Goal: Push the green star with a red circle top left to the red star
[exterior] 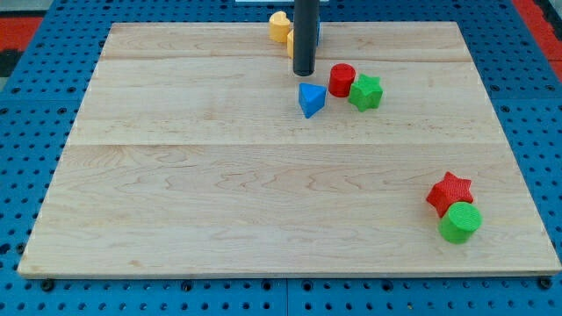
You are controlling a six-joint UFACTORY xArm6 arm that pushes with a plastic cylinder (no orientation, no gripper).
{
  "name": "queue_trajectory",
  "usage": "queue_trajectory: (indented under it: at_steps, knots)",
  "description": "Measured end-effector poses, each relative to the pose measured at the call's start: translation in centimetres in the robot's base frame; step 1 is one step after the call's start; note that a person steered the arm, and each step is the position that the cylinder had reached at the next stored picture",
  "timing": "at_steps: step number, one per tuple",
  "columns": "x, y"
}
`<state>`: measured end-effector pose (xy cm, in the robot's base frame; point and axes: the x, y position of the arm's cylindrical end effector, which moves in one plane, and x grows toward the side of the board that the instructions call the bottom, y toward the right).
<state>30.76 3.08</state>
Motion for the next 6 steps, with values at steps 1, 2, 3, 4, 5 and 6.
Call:
queue_trajectory:
  at_steps: [1,2,3,4,5,6]
  knots:
    - [0.0,2.8]
    - [0.0,6.3]
    - [0.0,8.1]
    - [0.0,9.2]
    - [0.1,9.1]
    - [-0.1,9.0]
